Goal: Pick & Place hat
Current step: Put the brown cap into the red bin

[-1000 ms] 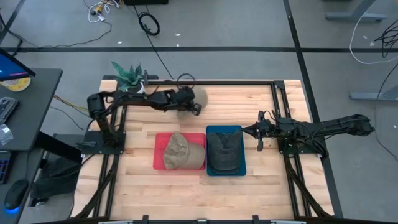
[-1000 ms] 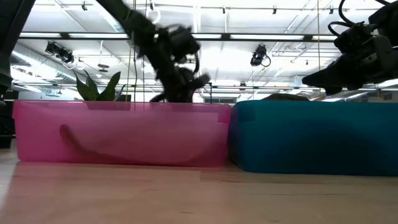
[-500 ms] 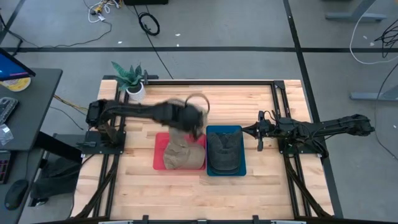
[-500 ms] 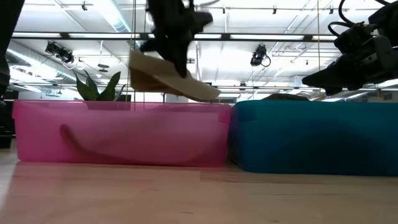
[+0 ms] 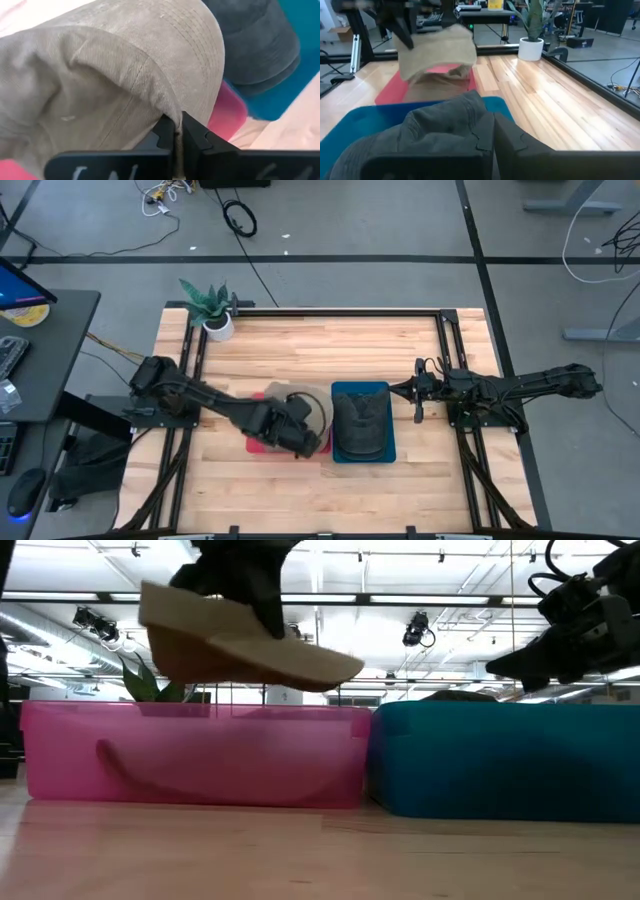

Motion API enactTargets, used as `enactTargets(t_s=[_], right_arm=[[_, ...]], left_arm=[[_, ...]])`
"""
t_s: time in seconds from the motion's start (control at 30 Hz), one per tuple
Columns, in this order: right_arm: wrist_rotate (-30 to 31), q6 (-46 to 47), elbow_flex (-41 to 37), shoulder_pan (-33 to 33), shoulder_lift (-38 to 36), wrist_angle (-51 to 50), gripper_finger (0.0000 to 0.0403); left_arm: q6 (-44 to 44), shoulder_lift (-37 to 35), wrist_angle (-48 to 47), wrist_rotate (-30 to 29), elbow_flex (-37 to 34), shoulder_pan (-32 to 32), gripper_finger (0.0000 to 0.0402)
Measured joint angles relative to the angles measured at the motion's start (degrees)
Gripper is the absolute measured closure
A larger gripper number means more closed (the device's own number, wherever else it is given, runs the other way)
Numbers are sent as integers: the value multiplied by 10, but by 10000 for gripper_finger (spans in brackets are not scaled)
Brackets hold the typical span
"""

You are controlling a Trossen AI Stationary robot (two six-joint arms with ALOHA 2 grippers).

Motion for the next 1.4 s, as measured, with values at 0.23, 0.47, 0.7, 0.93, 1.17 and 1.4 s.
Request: enactTargets(t_s=[0.23, 0.47, 0.7, 0.93, 1.17, 1.4], right_arm=[[0, 0, 0, 0, 0, 44, 390], [0, 0, 0, 0, 0, 96, 390], [0, 0, 0, 0, 0, 97, 390], [0, 0, 0, 0, 1, 97, 390], [0, 0, 0, 0, 1, 96, 390], [0, 0, 0, 0, 1, 96, 390]], left_arm=[[-35, 0, 117, 13, -82, -18, 386], [-62, -3, 241, 30, -207, -10, 392], [-47, -5, 338, 30, -284, -11, 377], [22, -3, 335, 28, -285, -8, 374], [69, -4, 355, 48, -274, -1, 367], [128, 0, 341, 67, -219, 1, 307]])
